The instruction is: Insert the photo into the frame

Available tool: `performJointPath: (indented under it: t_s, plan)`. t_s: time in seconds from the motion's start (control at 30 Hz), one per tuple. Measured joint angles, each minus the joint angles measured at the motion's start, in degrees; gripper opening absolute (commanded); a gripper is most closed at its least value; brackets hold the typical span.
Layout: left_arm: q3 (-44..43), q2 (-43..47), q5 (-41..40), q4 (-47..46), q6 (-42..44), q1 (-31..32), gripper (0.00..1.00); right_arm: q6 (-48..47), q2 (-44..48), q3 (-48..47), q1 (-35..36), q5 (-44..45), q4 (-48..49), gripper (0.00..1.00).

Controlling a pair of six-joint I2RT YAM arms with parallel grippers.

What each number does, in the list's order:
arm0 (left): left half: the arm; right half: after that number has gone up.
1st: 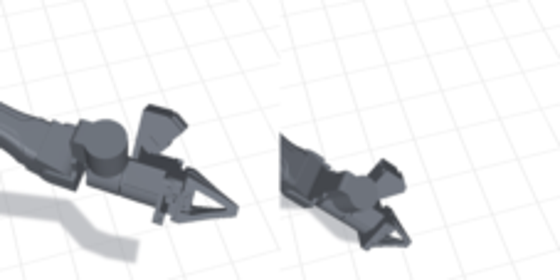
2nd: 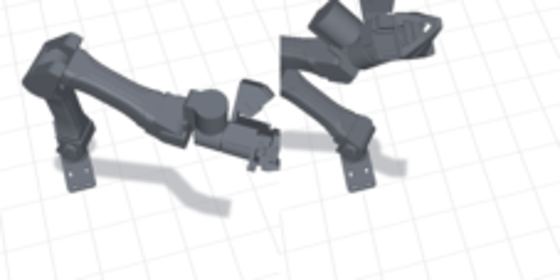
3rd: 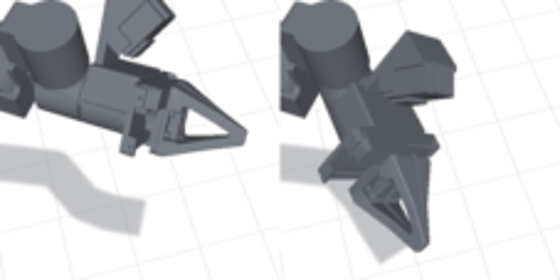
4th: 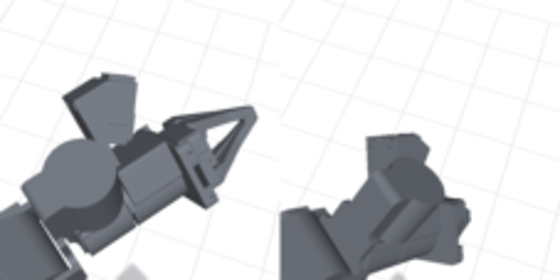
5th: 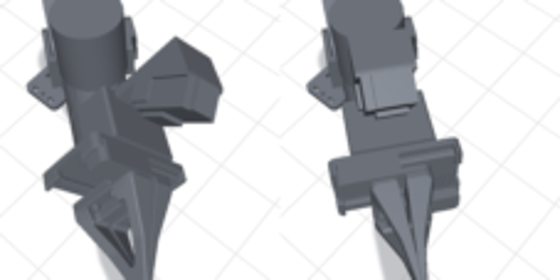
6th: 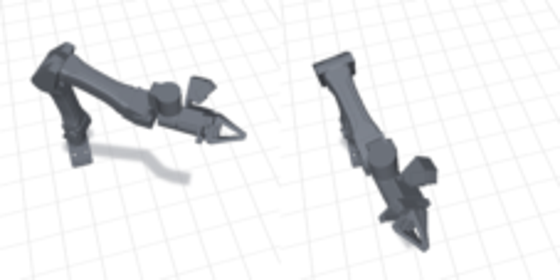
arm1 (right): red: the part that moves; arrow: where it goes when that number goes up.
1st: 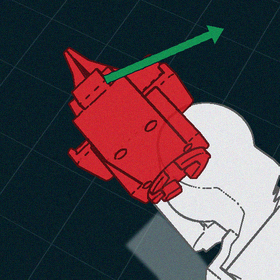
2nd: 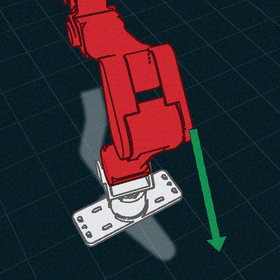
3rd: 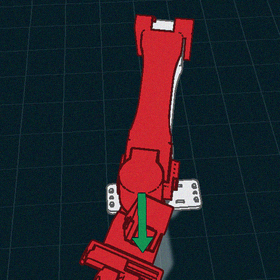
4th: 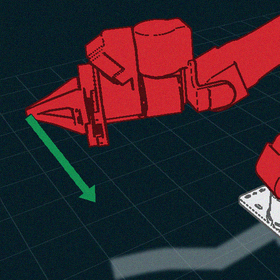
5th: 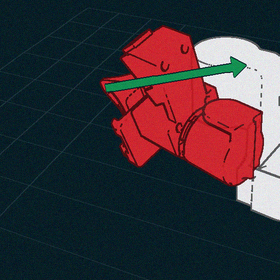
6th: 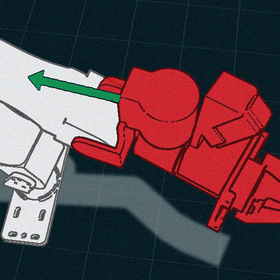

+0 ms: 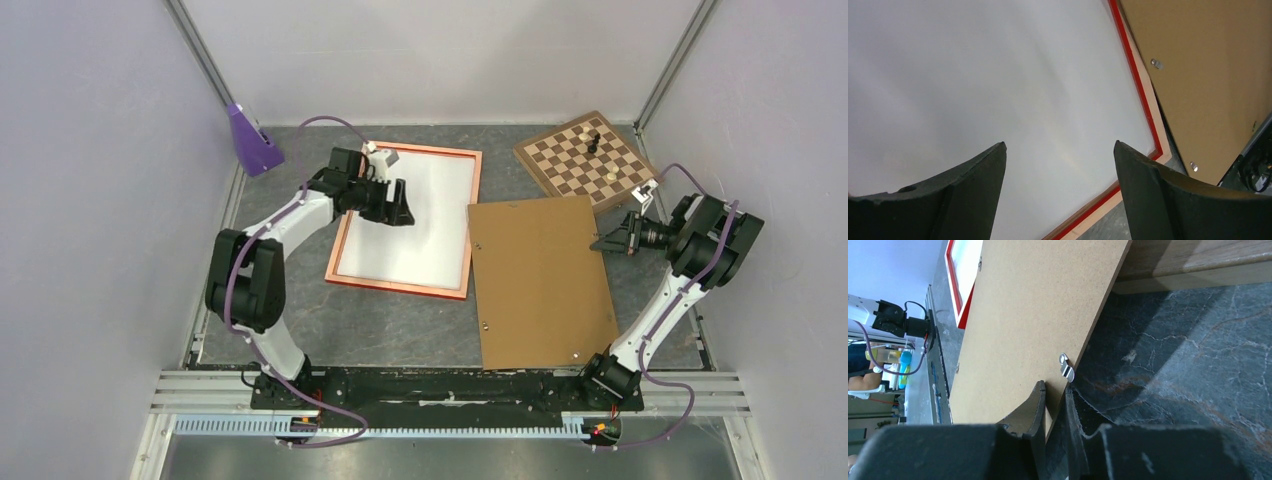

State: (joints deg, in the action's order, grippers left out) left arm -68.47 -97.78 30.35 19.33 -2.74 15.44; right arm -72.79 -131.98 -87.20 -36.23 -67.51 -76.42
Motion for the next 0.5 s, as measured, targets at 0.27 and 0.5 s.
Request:
performJointPath:
  t_s: [0.27, 0.5]
  plan:
    - [-4.5, -8.5, 0.4, -6.7, -5.4, 5.0, 0.85, 1.8, 1.1, 0.0, 0.3, -2.6, 0.1, 0.0]
    - [-10.8, -16.7, 0.0, -10.6, -12.8, 7.6, 0.85, 2.7, 2.0, 0.0, 1.4, -6.1, 0.3, 0.0]
